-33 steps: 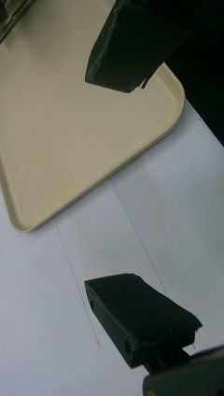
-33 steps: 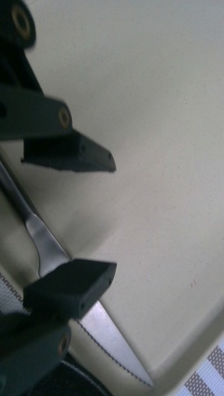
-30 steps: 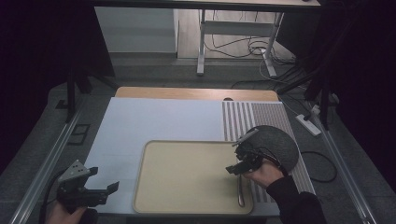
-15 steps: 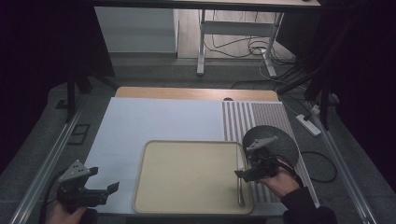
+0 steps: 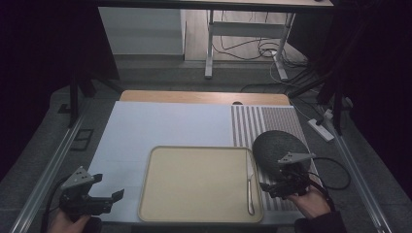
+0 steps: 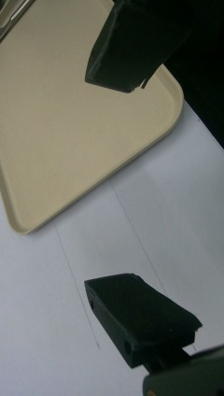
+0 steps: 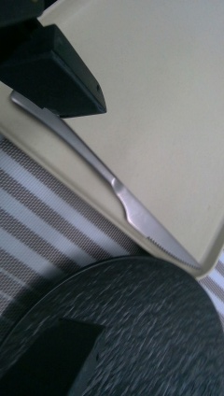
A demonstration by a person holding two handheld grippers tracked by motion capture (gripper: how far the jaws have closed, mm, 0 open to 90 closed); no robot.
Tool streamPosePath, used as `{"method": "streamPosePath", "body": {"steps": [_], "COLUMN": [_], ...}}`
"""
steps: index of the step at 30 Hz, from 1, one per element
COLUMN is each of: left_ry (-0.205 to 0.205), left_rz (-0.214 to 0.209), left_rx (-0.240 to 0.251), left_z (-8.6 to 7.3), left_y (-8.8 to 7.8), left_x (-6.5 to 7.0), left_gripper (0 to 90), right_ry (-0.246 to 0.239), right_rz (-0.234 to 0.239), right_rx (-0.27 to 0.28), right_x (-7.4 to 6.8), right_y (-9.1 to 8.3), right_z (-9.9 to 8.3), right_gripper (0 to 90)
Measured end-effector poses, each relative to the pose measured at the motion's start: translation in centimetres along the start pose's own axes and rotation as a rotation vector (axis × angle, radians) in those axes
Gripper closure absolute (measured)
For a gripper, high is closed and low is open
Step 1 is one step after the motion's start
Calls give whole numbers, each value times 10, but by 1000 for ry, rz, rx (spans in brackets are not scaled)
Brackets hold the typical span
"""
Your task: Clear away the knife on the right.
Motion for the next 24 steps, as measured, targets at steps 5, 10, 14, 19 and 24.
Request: {"method": "streamPosePath", "body": {"steps": [5,10,14,19,24], "left_ry": [1,0,-1,0,-1], "left_rz": [0,-1,0,1,1], "left_rx": [0,2,1,0,1], "left_z": [0,0,0,0,0], "left_y": [0,0,0,0,0], "left_x": [0,0,0,0,0], "left_gripper": [43,43,42,42,43], "right_ry": [10,28,43,49,65], "right_rz": [-17,-53,-98,-126,-125], "right_rx": [14,28,63,70,83], "right_x": [1,0,-1,-3,-1], "right_y": [-7,-14,-25,-32,-36], "right_z": [-7,-16,-21,-26,-29], "right_gripper": [0,0,0,0,0]}}
Point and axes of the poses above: each handheld gripper's, and its own axes: y roughly forward along the jaws, z roughly out of its top, x roughly to its right, the point moved 1 cm from there along y, roughly forward along the jaws, and after that the axes turned 14 degrees about z, right-handed, at the moved point
